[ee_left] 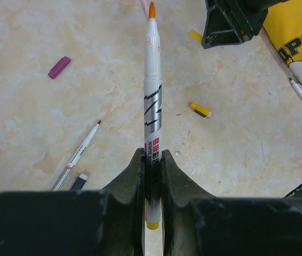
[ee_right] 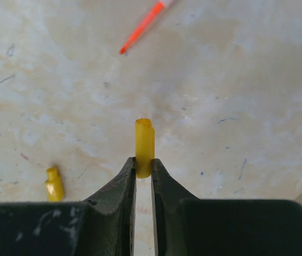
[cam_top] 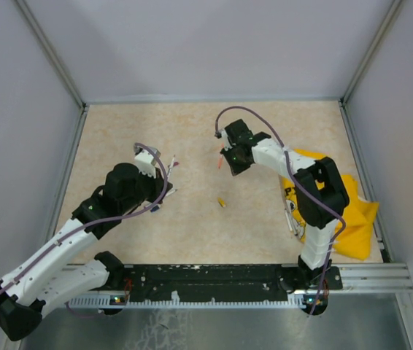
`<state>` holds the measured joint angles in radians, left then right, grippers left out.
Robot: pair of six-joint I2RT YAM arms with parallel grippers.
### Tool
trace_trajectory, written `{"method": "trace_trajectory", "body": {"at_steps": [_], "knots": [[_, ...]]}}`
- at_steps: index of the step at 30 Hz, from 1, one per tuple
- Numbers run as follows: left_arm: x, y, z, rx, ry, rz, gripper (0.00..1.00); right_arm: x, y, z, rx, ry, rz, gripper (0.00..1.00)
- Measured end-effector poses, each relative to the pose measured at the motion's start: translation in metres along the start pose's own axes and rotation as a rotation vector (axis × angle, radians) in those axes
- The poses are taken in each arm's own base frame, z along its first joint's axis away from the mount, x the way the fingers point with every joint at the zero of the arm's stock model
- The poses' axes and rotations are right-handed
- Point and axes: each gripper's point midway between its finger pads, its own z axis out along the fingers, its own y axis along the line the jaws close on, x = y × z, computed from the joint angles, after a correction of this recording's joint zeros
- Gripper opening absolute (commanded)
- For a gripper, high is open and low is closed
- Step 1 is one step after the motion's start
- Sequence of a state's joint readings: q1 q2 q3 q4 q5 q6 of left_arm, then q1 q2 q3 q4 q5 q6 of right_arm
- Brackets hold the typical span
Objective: Insert the pens into the pen caps
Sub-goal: Move the pen cap to the center of the board.
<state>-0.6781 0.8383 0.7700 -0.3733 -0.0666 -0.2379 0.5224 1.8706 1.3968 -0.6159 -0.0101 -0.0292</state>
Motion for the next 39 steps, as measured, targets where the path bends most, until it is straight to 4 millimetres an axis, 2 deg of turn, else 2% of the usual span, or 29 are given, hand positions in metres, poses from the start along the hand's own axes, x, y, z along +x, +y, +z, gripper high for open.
{"method": "trace_trajectory", "body": {"at_steps": [5,10,20,30,39], "knots": [[-0.002,0.000,0.000,0.002,-0.007,0.000,0.00,0.012,0.029,0.001,-0.059,0.015,-0.089,0.03],[-0.002,0.000,0.000,0.001,-0.007,0.004,0.00,0.025,0.037,0.003,-0.105,0.037,-0.126,0.04],[-0.003,0.002,0.000,-0.013,-0.015,0.007,0.00,0.033,0.063,0.002,-0.153,0.048,-0.262,0.10],[-0.003,0.003,0.001,-0.013,-0.016,0.016,0.00,0.044,0.062,0.004,-0.151,0.082,-0.291,0.25],[0.002,0.005,0.003,-0.019,-0.006,0.026,0.00,0.043,0.060,0.005,-0.132,0.076,-0.260,0.28]]}}
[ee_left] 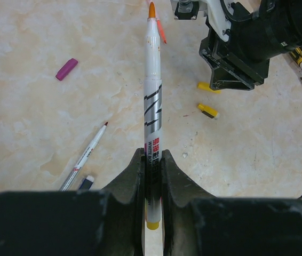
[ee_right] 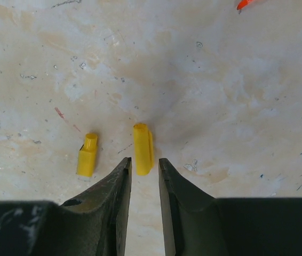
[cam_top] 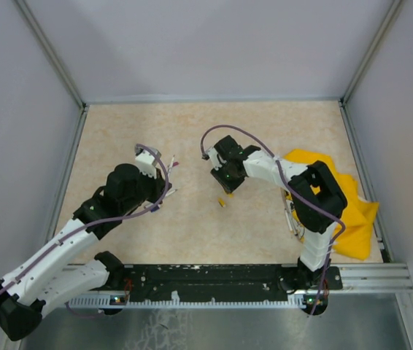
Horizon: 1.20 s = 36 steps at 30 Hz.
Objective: Insert the pens into the pen caps
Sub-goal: Move the pen cap to the center of the board, then insert the pen cap onto the pen.
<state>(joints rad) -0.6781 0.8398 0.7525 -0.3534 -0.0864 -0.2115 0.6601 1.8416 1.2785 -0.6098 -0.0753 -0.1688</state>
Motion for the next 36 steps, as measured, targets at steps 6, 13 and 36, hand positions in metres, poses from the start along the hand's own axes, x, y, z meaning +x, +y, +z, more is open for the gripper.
{"method": "trace_trajectory", "body": {"at_steps": [6,13,36], "knots": [[-0.001,0.000,0.000,0.000,-0.002,0.001,0.00,-0.004,0.004,-0.004,0.010,-0.043,0.129,0.35],[0.000,0.000,0.000,-0.002,-0.002,0.003,0.00,0.002,0.017,-0.015,0.003,-0.095,0.367,0.66],[0.001,0.001,0.004,-0.004,0.001,0.003,0.00,0.000,0.048,0.004,-0.128,-0.127,0.686,0.72]]}}
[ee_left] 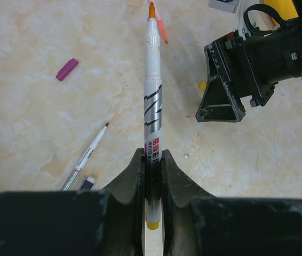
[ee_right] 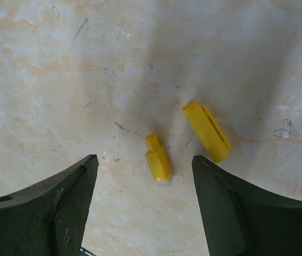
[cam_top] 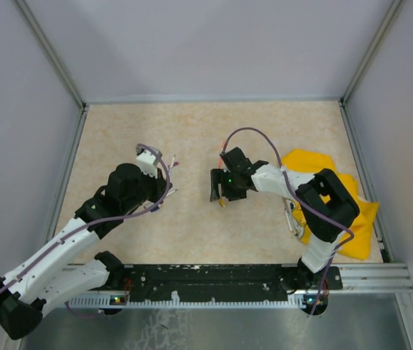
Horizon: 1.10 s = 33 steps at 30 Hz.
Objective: Insert the pens into the pen caps
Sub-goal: Insert the pen cap onto the pen.
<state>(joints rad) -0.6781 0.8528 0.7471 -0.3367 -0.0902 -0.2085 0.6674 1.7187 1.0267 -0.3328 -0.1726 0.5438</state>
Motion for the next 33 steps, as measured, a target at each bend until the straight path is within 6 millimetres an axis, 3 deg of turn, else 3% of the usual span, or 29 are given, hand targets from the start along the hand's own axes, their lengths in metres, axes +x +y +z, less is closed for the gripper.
{"method": "trace_trajectory", "body": {"at_steps": [17,29,33], "knots": [[0.000,0.000,0.000,0.000,0.000,0.000,0.00,-0.013,-0.017,0.006,0.105,-0.019,0.012,0.72],[0.000,0.000,0.000,0.000,0.000,0.000,0.00,-0.042,-0.025,0.016,0.153,-0.031,-0.025,0.71],[0.001,0.000,0.001,-0.001,0.005,0.000,0.00,-0.050,-0.026,0.019,0.172,-0.029,-0.051,0.67]]}}
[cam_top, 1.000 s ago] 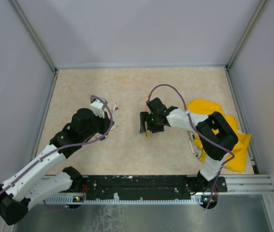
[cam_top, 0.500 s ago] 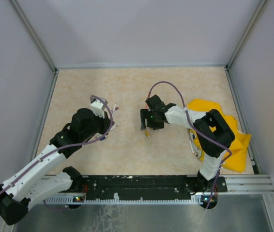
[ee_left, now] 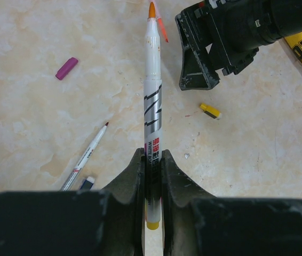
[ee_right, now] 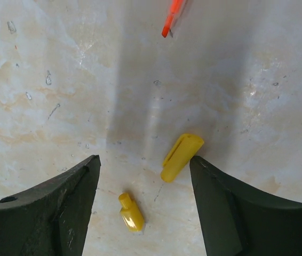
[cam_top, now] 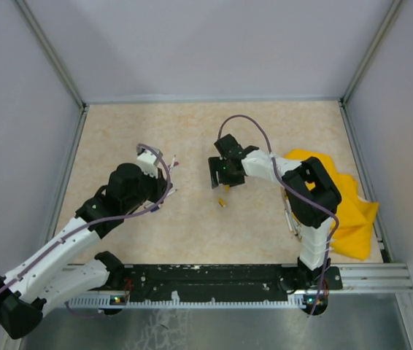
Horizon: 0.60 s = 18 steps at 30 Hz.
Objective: Insert the pens into the pen caps
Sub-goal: Insert the pen cap onto the pen.
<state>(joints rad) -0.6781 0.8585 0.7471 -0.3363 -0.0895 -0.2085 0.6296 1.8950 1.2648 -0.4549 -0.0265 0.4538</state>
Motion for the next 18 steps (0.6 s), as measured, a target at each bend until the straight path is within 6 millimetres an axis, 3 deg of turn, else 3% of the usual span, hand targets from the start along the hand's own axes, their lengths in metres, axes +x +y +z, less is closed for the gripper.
{"method": "trace_trajectory", "body": {"at_steps": [7,18], "knots": [[0.002,0.000,0.002,0.002,0.008,0.001,0.00,-0.004,-0.008,0.004,0.049,0.004,-0.042,0.45],[0.006,-0.001,0.006,0.006,0.027,0.002,0.00,-0.007,-0.026,0.005,0.139,-0.010,-0.081,0.23]]}}
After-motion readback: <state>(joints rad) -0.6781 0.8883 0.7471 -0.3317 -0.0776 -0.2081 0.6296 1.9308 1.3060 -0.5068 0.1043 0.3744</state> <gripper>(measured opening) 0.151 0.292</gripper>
